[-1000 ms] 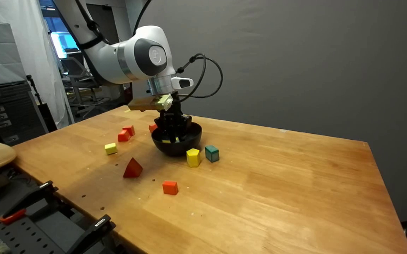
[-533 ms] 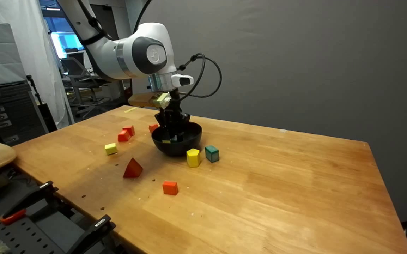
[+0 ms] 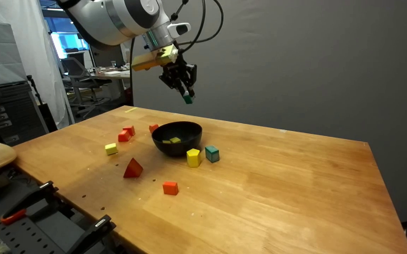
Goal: Remove the cubes from the bowl
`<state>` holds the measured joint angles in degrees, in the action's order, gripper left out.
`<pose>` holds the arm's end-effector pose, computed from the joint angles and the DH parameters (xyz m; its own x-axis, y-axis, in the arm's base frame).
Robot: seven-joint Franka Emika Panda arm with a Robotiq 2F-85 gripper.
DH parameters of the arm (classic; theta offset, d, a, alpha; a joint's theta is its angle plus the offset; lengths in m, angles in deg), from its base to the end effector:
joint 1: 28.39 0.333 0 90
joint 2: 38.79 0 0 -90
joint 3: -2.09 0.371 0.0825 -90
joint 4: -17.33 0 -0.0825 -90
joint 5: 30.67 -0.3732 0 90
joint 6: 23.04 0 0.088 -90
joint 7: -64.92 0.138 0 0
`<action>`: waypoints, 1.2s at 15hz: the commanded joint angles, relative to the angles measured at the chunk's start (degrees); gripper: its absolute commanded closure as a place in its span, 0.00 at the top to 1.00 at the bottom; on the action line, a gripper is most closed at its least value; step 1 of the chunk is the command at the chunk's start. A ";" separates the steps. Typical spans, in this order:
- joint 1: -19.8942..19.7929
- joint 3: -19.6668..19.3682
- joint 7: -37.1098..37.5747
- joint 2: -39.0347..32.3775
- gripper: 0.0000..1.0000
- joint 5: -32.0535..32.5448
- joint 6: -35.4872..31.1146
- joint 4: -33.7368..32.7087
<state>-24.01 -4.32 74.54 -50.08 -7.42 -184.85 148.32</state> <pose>0.5738 -0.0031 0.3336 0.9278 0.1925 0.3197 0.1282 -0.9690 0.2114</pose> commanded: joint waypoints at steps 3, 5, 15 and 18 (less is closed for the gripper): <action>-0.31 -4.36 4.39 -9.02 0.07 3.29 -0.69 -5.42; -0.15 -5.21 5.08 -13.08 0.07 1.27 -0.28 -8.62; -0.56 -4.89 6.57 -24.80 0.55 -13.11 4.26 -22.13; 0.23 -5.43 7.49 -24.09 0.77 -15.05 7.60 -22.33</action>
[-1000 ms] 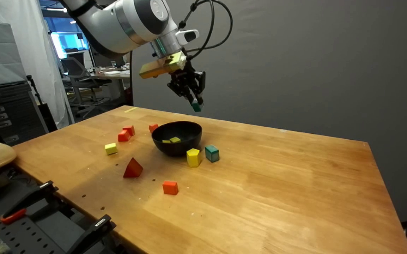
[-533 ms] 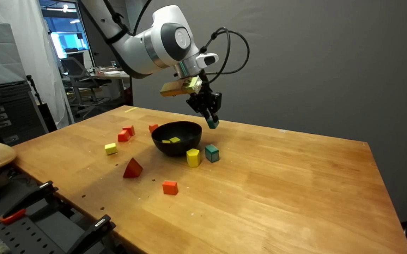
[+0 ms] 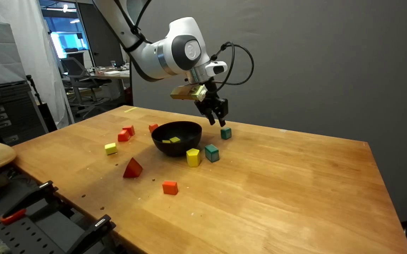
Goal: Remove the cubes from the bowl
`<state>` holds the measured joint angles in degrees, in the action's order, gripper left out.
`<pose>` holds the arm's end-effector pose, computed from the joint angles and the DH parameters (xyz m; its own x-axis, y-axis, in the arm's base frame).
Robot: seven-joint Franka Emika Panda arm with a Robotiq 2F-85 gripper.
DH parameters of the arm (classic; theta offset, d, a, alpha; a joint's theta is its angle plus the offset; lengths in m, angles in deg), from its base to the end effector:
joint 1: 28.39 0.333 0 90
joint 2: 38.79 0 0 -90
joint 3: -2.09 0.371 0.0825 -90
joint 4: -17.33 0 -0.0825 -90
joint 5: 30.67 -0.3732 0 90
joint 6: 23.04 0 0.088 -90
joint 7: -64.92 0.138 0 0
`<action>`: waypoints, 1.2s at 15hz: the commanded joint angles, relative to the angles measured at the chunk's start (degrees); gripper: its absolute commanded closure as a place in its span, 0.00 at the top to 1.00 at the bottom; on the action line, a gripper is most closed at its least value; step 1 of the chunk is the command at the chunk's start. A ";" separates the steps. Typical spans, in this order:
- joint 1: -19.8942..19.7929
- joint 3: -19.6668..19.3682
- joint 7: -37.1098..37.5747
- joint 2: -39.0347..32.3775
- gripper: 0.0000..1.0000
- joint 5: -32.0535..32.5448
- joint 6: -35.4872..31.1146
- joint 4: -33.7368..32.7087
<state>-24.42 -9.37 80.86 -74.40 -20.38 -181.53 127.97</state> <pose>0.6713 -0.0718 0.2122 0.9543 -0.1732 0.2435 -0.2141 -0.9648 0.1528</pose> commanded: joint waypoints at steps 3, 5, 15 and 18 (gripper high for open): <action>0.18 0.80 -0.12 2.70 0.99 -2.32 10.87 0.32; -0.04 2.13 -2.31 6.51 1.00 -1.34 10.31 6.28; -4.40 11.90 -7.32 23.27 1.00 -17.53 1.24 20.61; -4.58 11.21 -7.44 24.74 1.00 -18.68 10.62 20.69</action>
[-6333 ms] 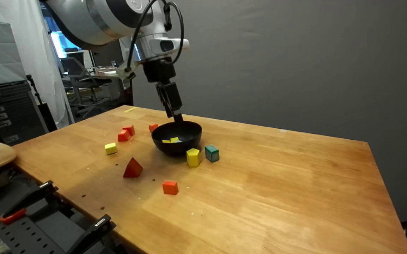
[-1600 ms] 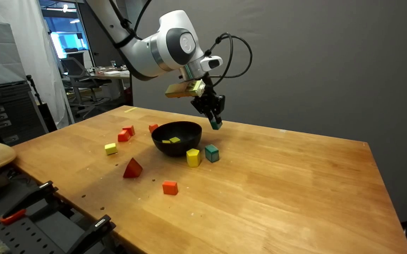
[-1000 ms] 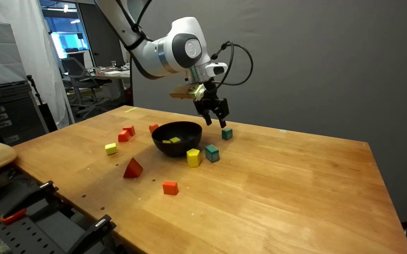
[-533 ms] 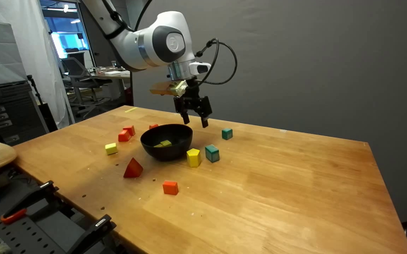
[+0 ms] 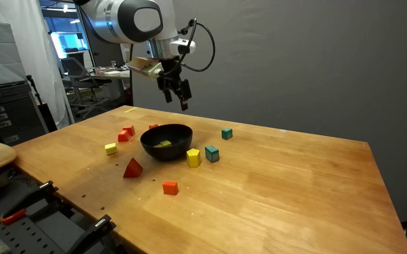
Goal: Remove the cubes from the bowl
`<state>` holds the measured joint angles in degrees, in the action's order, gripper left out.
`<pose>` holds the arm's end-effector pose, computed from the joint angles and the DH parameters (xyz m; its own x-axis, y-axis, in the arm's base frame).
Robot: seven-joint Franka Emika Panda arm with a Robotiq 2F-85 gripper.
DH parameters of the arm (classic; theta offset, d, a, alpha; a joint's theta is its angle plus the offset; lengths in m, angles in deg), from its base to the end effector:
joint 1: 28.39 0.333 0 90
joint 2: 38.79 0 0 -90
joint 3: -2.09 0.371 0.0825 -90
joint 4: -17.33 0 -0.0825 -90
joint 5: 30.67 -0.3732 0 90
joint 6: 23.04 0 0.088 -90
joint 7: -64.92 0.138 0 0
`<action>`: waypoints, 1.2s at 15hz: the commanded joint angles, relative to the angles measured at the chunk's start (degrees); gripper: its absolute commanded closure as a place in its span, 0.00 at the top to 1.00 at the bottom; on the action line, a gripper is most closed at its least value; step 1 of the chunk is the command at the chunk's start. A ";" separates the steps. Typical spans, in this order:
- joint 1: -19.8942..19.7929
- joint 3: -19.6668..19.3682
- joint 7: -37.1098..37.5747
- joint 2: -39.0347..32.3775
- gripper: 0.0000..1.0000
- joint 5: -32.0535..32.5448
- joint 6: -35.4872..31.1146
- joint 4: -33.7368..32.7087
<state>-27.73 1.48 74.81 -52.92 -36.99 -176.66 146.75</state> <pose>0.5694 -0.0013 0.3009 0.9508 -0.2663 0.1585 -0.2544 -0.9628 -0.0914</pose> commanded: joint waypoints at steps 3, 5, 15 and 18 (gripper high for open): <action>-2.03 0.66 -3.30 2.25 0.66 -4.34 13.01 0.98; -2.01 0.34 -3.85 0.36 0.60 -4.12 13.97 0.28; -1.83 0.98 -3.07 -8.95 0.67 -4.20 13.06 -2.04; -2.14 2.02 -3.06 -9.66 0.45 -6.27 12.84 -2.79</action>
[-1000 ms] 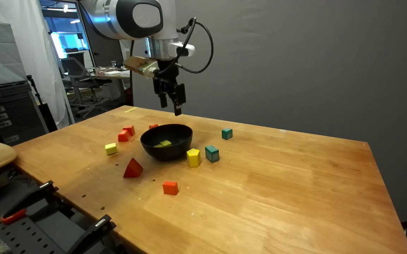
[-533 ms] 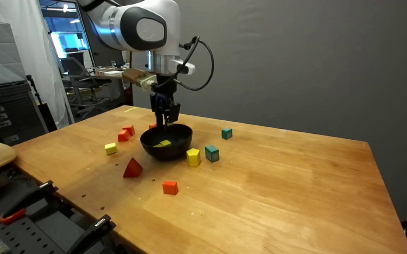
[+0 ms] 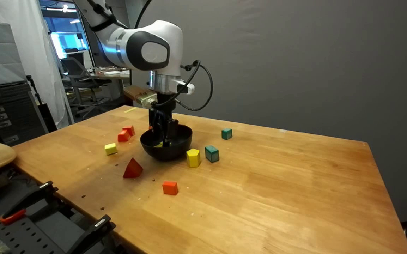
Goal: Remove the cubes from the bowl
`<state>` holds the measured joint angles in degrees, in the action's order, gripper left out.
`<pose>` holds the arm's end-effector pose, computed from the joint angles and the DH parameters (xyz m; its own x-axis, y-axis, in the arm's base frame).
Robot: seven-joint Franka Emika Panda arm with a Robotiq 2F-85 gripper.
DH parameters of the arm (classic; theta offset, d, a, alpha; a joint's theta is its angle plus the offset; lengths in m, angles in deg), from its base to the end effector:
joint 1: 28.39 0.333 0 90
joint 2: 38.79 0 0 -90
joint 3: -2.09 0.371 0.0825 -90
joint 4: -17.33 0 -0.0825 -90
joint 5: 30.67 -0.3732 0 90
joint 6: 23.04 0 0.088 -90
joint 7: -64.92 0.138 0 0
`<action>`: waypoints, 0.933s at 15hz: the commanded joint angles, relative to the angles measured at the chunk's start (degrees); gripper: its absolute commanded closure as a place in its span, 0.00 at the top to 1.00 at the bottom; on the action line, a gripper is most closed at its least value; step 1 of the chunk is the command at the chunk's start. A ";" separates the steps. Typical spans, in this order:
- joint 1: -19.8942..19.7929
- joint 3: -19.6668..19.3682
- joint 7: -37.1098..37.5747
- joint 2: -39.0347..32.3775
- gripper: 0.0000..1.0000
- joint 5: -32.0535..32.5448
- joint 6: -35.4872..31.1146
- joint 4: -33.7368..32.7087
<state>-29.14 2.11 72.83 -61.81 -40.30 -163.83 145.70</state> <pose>0.5335 -0.0036 0.2024 0.9404 -0.2761 -0.1984 -0.2916 -0.9550 -0.0534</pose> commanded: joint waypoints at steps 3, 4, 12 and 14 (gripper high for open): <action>-0.70 2.16 -0.85 -1.16 0.35 -5.23 -0.37 -2.83; -0.66 2.33 -0.75 -1.31 0.40 -5.87 -0.55 -3.24; 0.24 1.48 1.63 -5.53 0.88 -5.09 -1.70 -6.65; 0.41 1.37 2.18 -6.72 0.80 -4.91 -2.09 -7.55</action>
<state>-29.11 3.68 73.78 -66.45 -44.74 -164.89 140.40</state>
